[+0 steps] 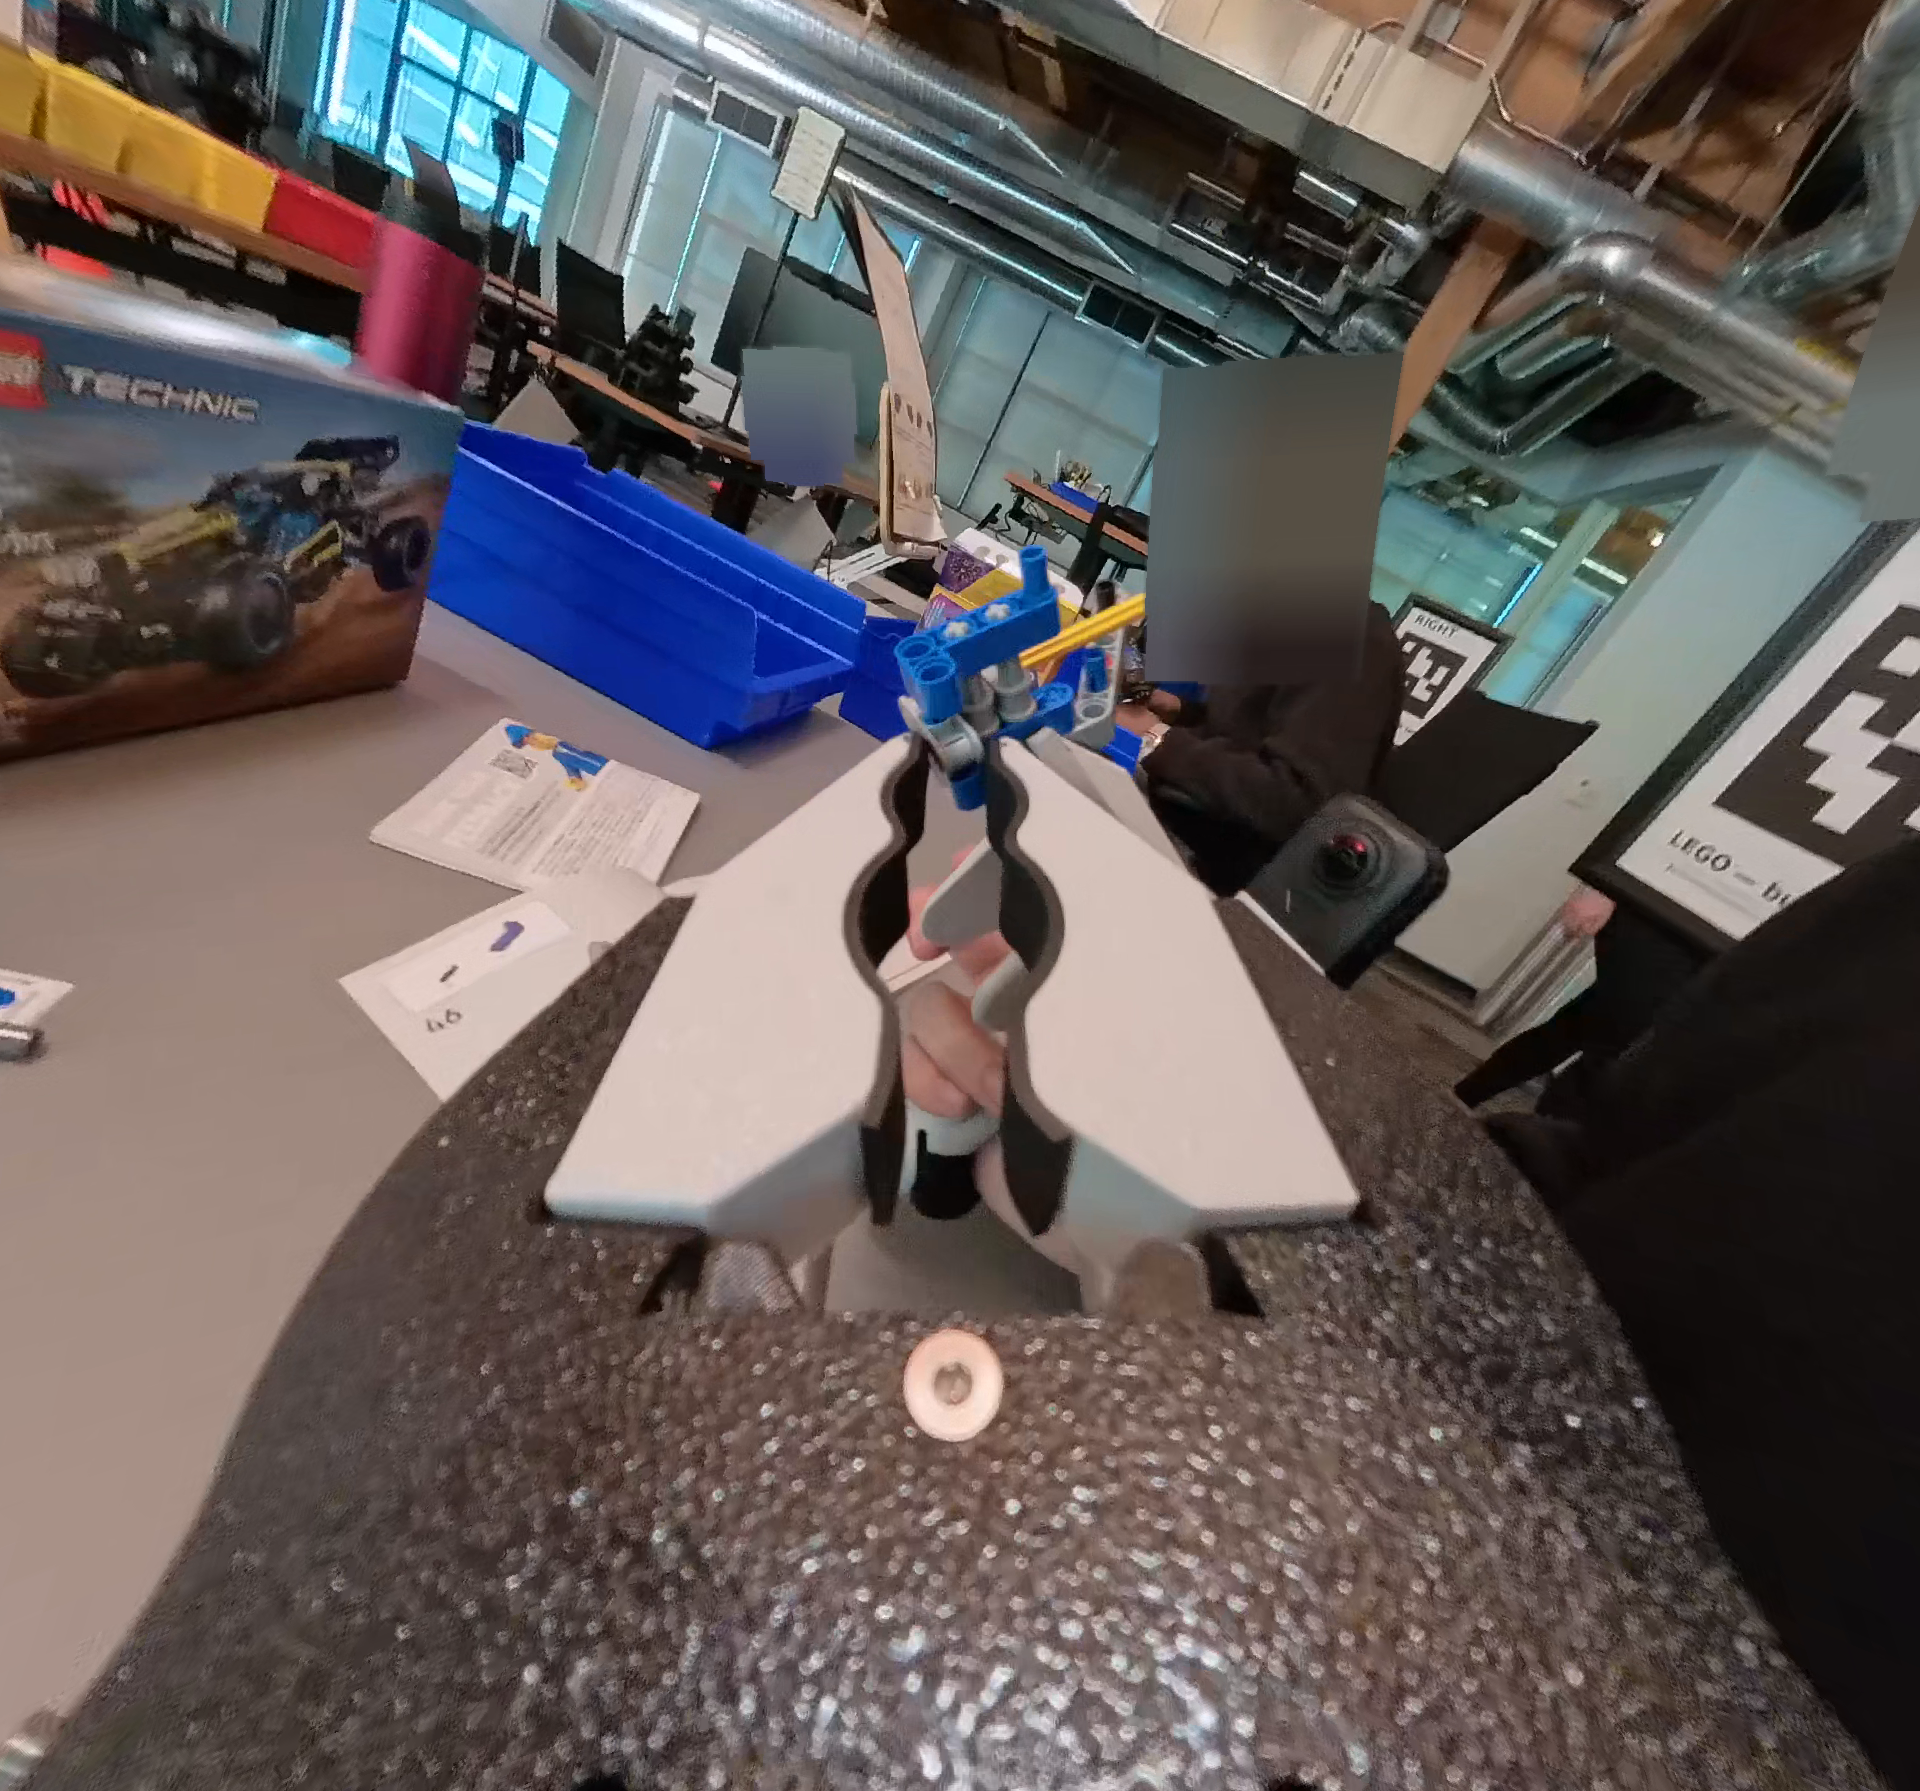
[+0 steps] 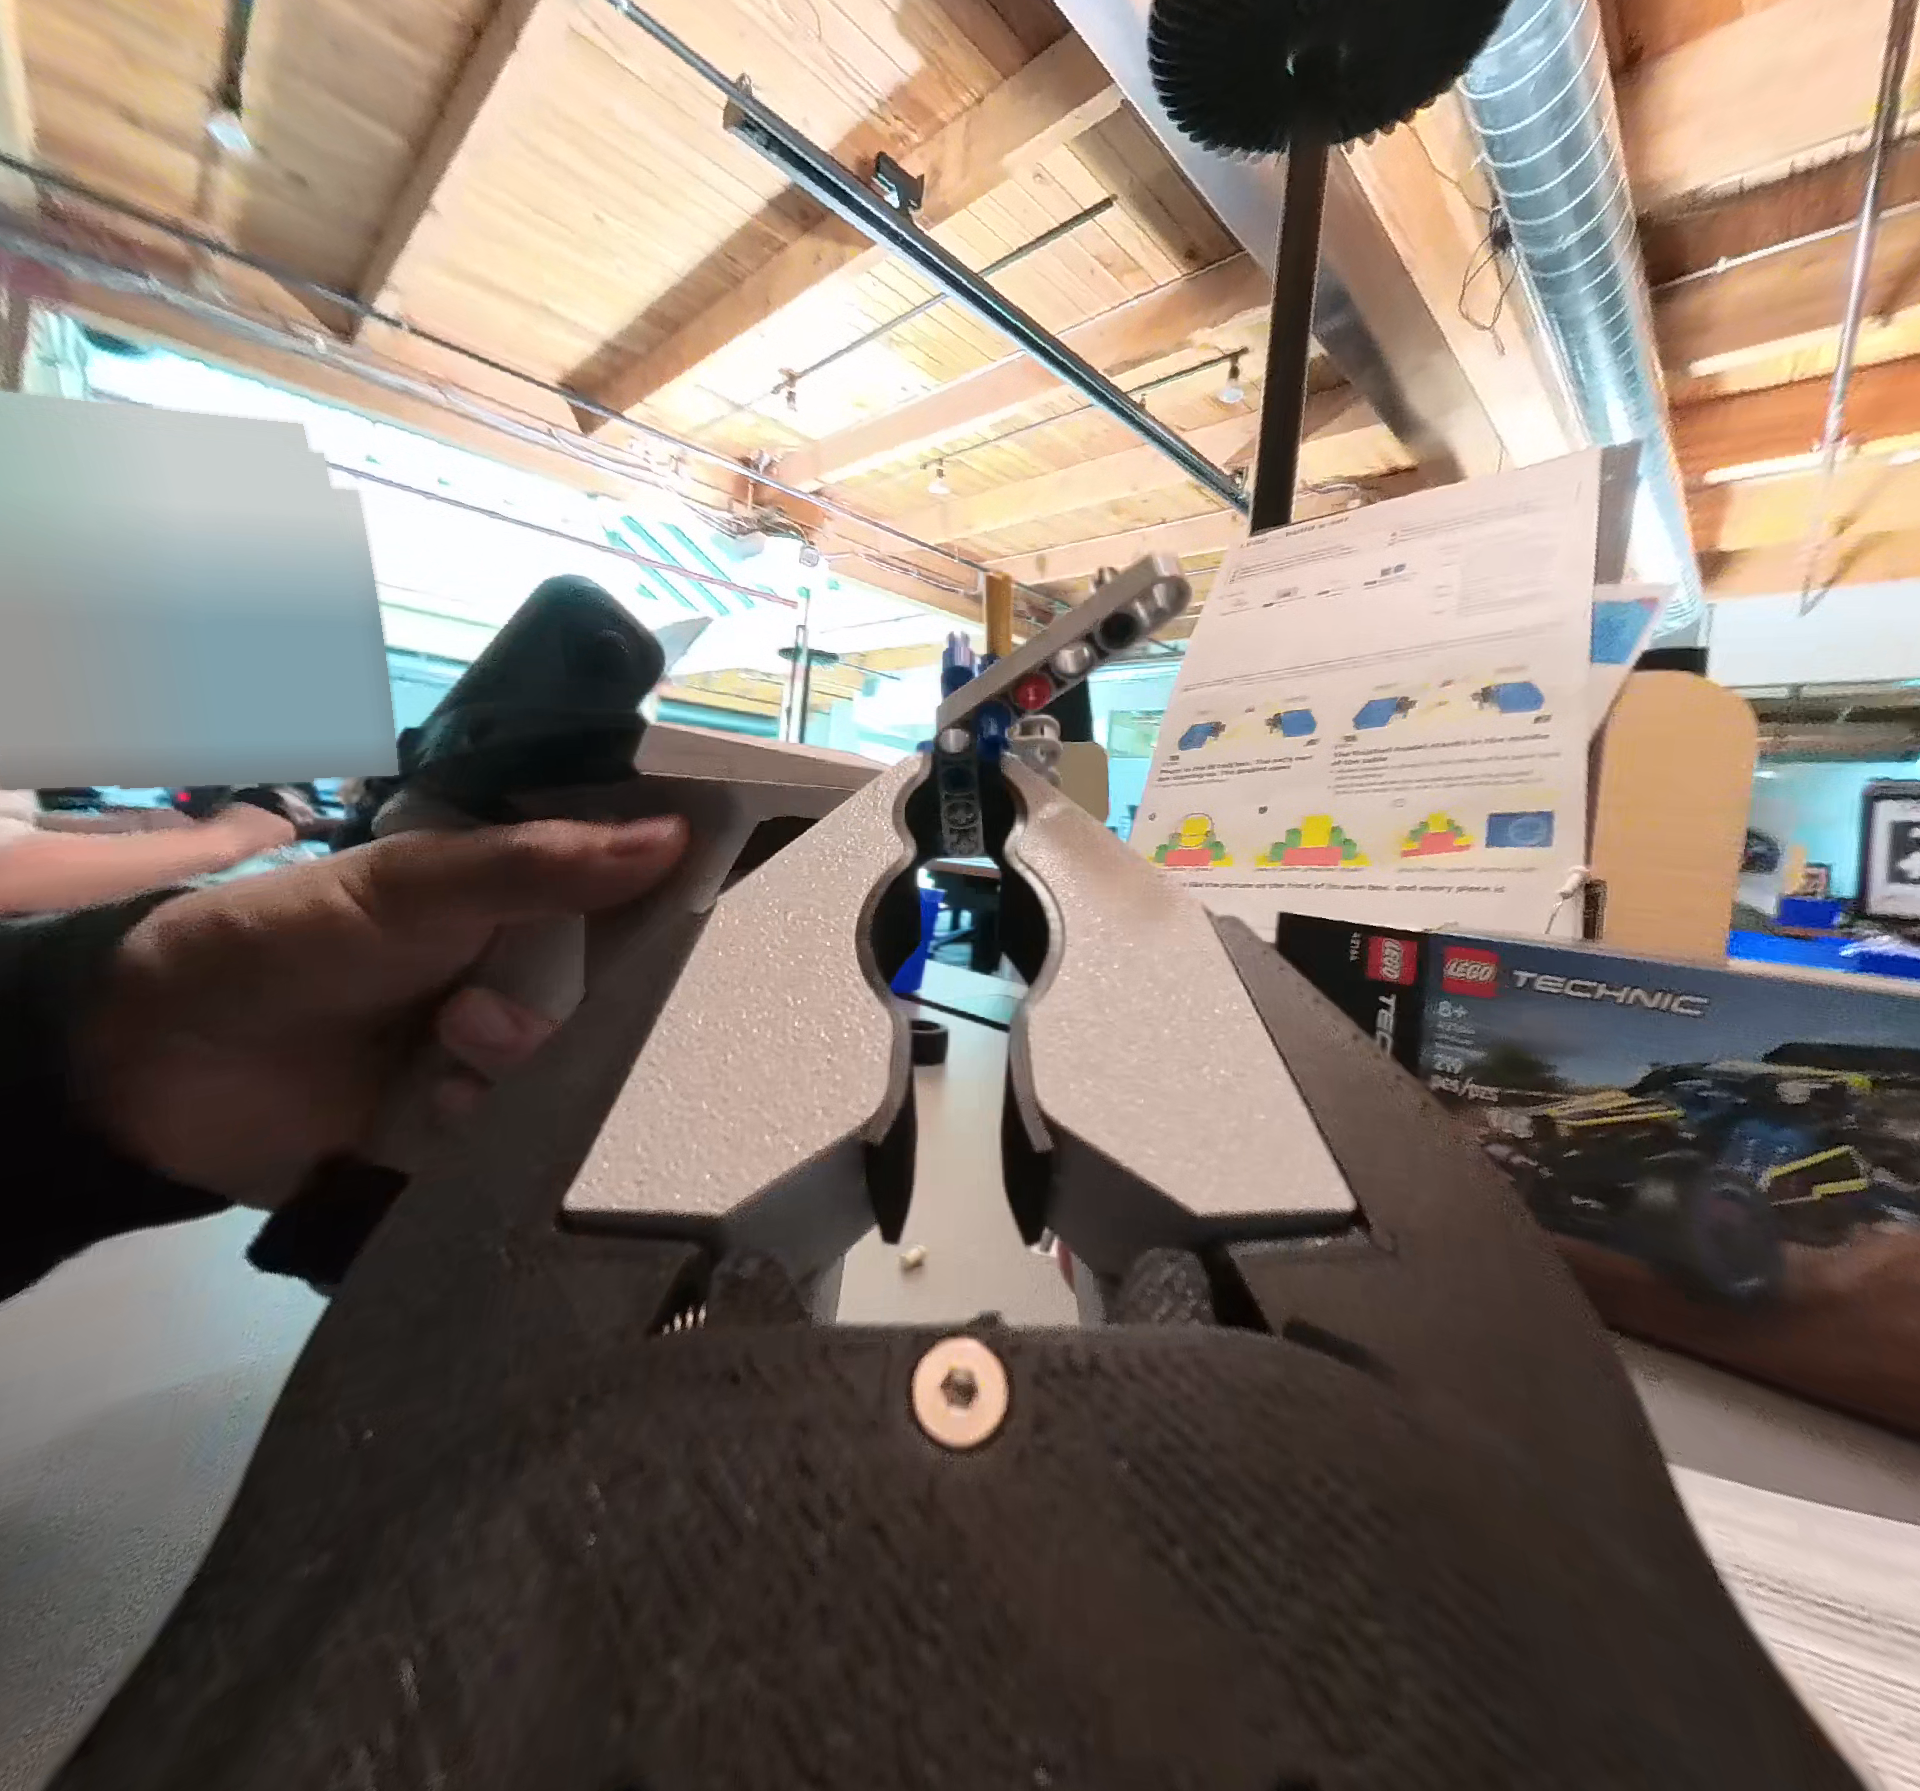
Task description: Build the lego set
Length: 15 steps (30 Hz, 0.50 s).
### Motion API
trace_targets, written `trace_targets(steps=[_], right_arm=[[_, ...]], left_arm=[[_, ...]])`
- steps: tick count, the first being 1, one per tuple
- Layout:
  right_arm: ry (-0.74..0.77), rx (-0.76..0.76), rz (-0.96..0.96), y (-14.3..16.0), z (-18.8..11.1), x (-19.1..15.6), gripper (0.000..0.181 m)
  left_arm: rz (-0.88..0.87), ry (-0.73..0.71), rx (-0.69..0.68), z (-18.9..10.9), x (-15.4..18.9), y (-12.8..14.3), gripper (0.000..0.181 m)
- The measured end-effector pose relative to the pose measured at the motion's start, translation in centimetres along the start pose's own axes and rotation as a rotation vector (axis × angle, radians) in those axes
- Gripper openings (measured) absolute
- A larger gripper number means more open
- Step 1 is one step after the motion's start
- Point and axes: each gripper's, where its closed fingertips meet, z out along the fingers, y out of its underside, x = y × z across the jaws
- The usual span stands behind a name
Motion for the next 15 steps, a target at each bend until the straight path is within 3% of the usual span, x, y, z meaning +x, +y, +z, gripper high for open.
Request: trace_targets(steps=[5, 7, 11, 15], right_arm=[[0.012, -0.059, -0.067, 1.0, 0.2, -0.1, 0.007], [-0.031, -0.095, -0.028, 1.7, 0.3, -0.5, 0.015], [-0.091, -0.159, 0.182, 3.1, 0.3, -0.8, 0.061], [-0.151, -0.294, 0.51, 4.1, -0.9, 0.2, 0.083]], left_arm=[[-0.09, -0.008, 0.014, -0.1, -0.9, 0.4, 0.006], [-0.044, -0.022, 0.007, -0.4, -1.4, 0.5, 0.006], [0.359, -0.092, -0.016, -1.3, -2.2, -0.4, 0.005], [0.765, -0.139, -0.097, -2.5, -3.1, -1.2, 0.006]])
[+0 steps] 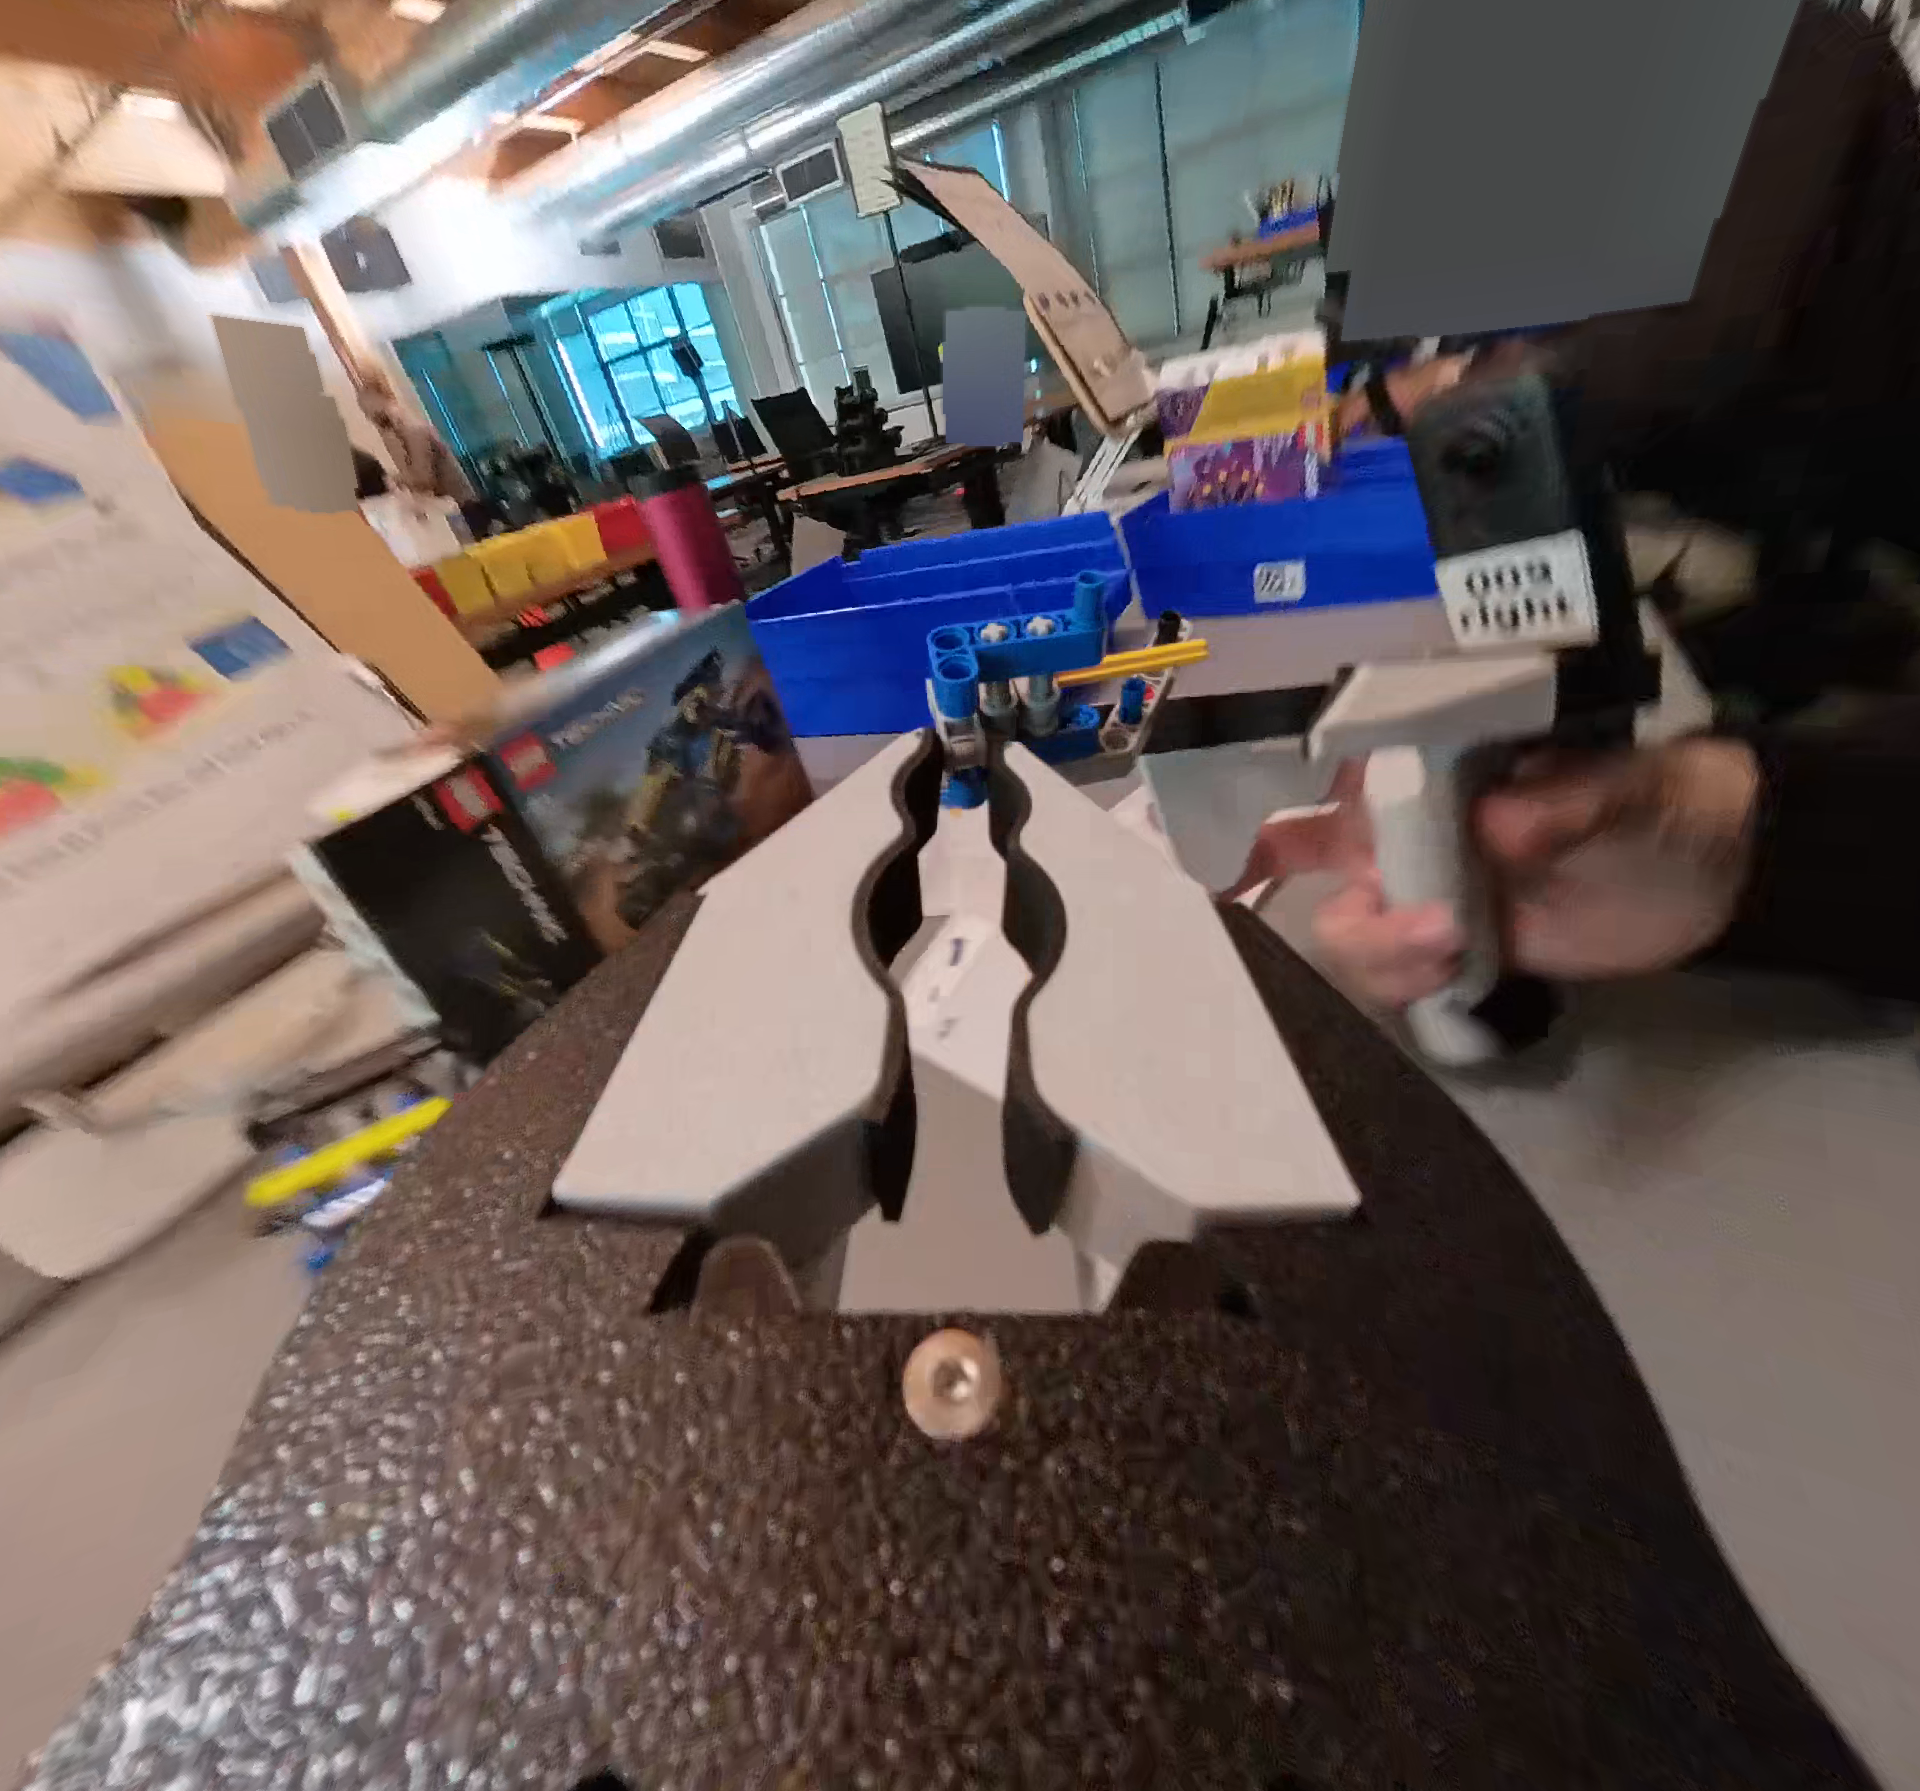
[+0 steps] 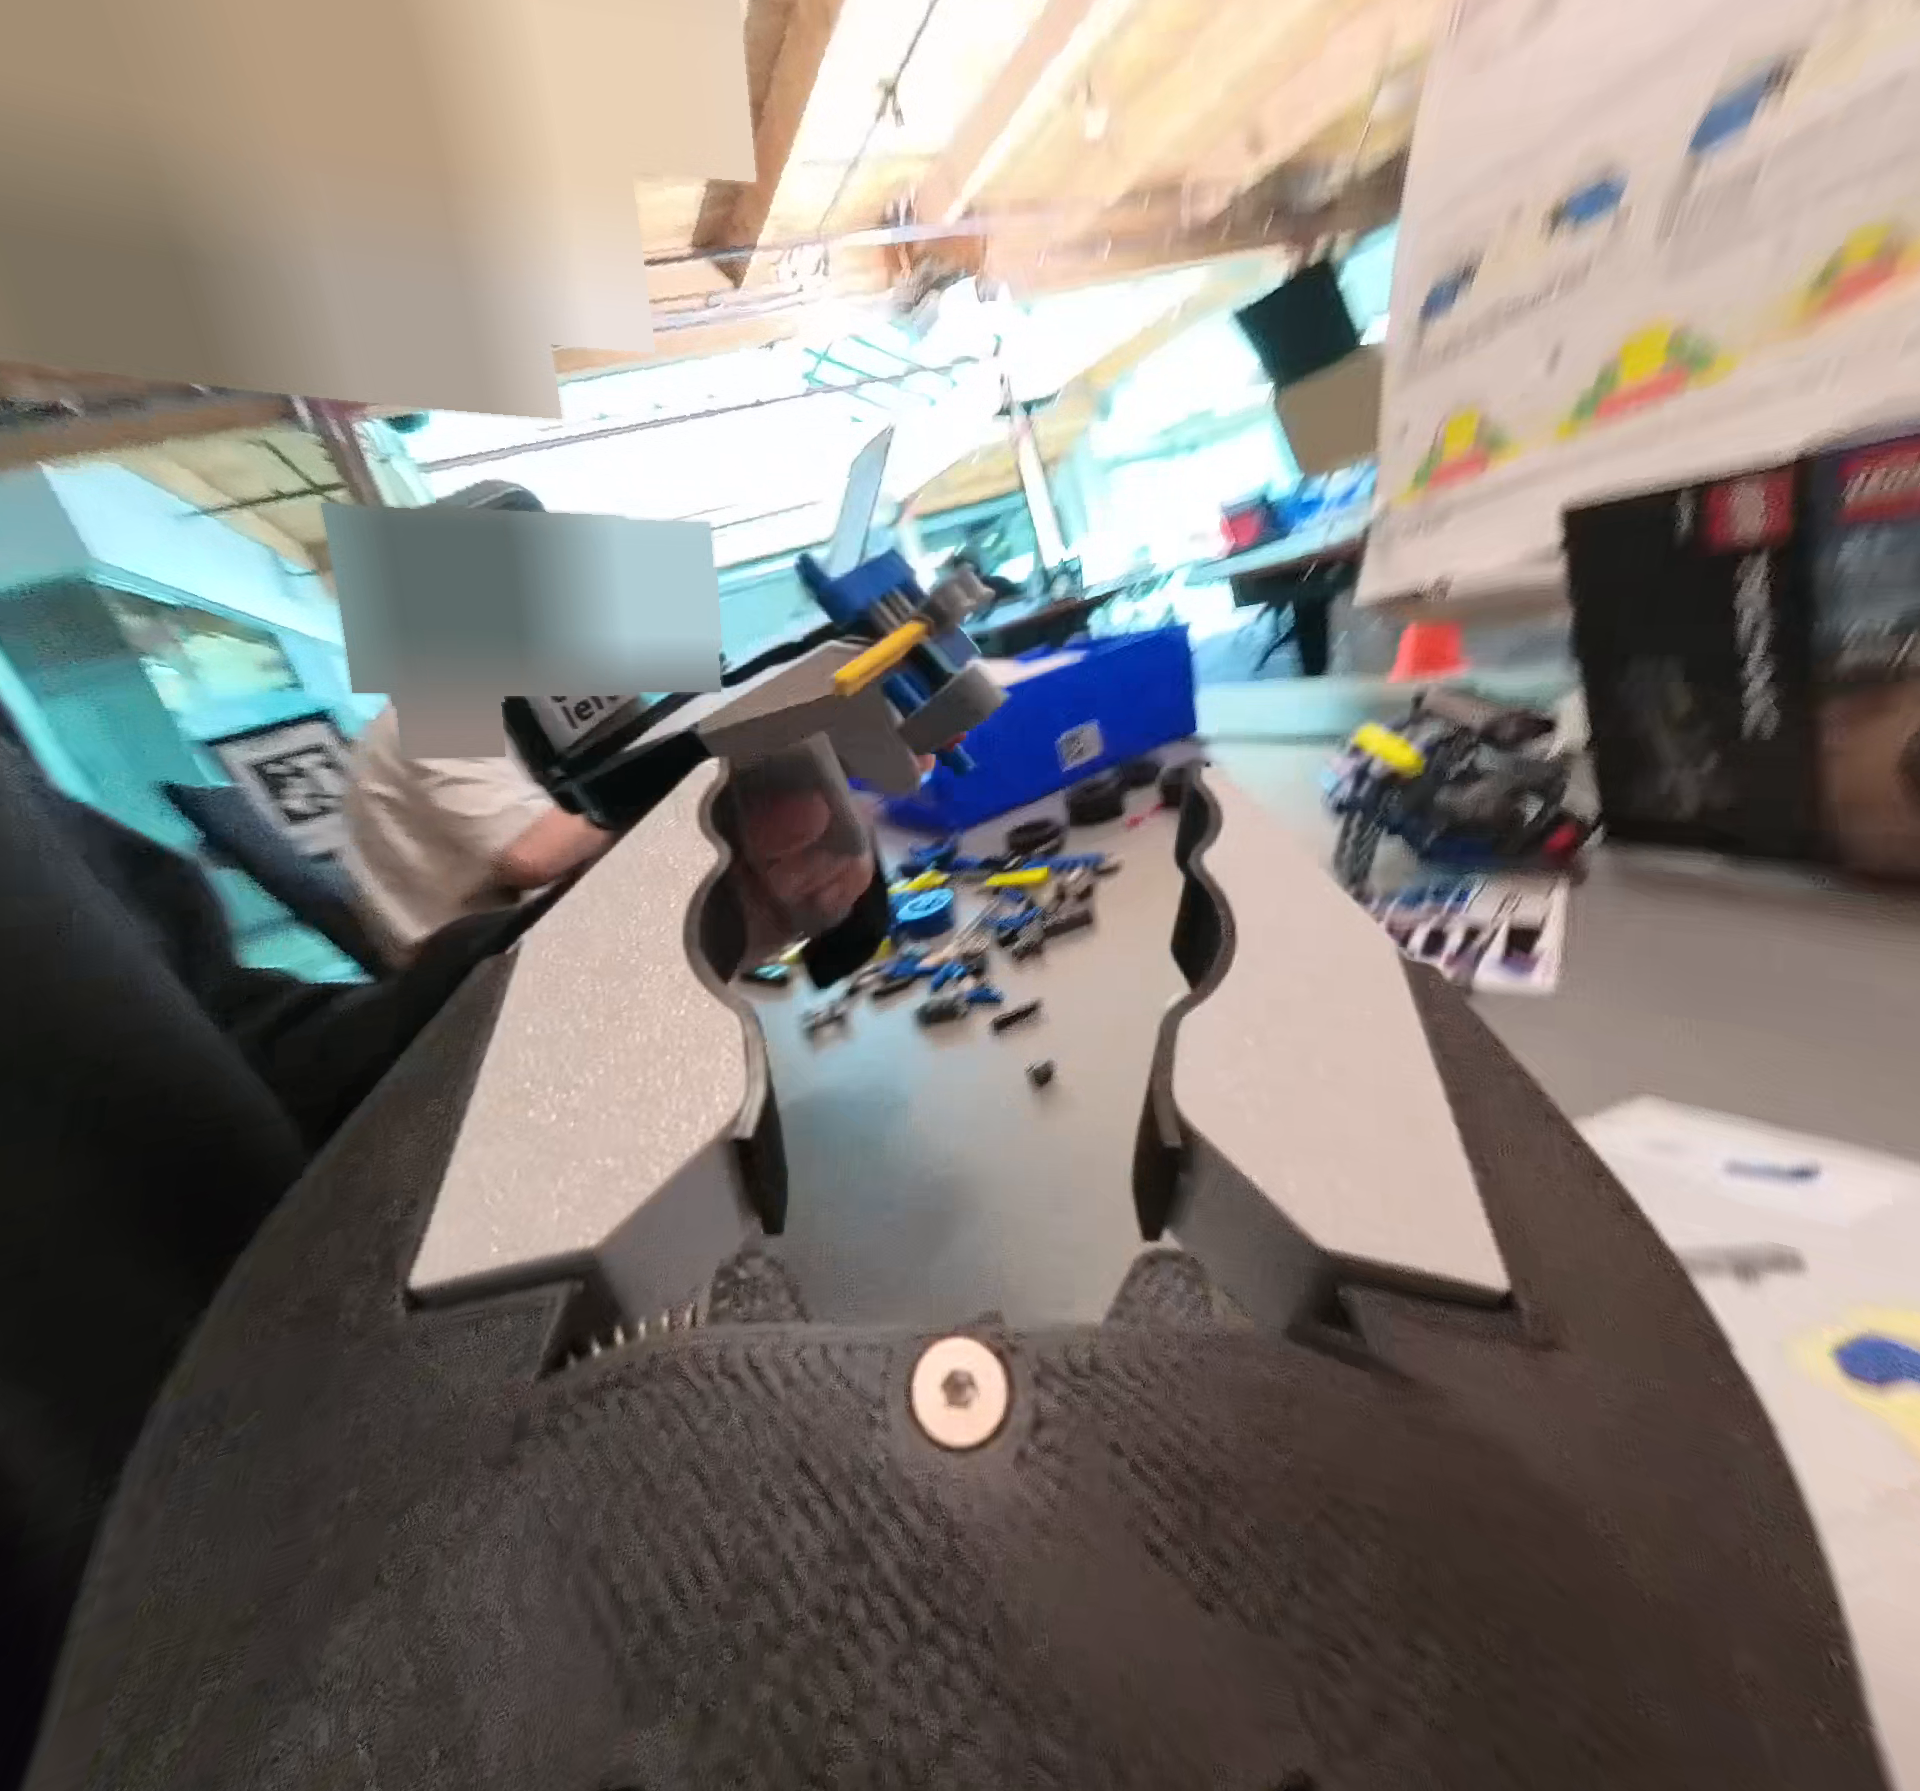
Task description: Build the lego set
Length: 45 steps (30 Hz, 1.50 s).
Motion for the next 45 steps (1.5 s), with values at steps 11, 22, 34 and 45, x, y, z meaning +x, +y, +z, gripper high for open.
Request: trace_targets(steps=[11, 22, 34, 45], right_arm=[[-0.186, -0.365, 0.532, 0.3, 0.4, -0.9, 0.067], [-0.268, -0.49, 0.54, 2.3, 1.0, -2.6, 0.044], [-0.217, -0.536, 0.498, 3.5, 0.6, -2.3, 0.041], [-0.232, -0.542, 0.502, 4.0, 0.4, -2.3, 0.04]], left_arm=[[0.388, 0.257, -0.103, -0.1, 2.5, 1.2, 0.006], [0.466, 0.343, -0.092, -0.4, 3.8, 1.5, 0.006], [0.549, 0.387, -0.187, -0.3, 4.4, 2.7, 0.005], [0.547, 0.4, -0.204, -0.3, 4.6, 3.0, 0.005]])
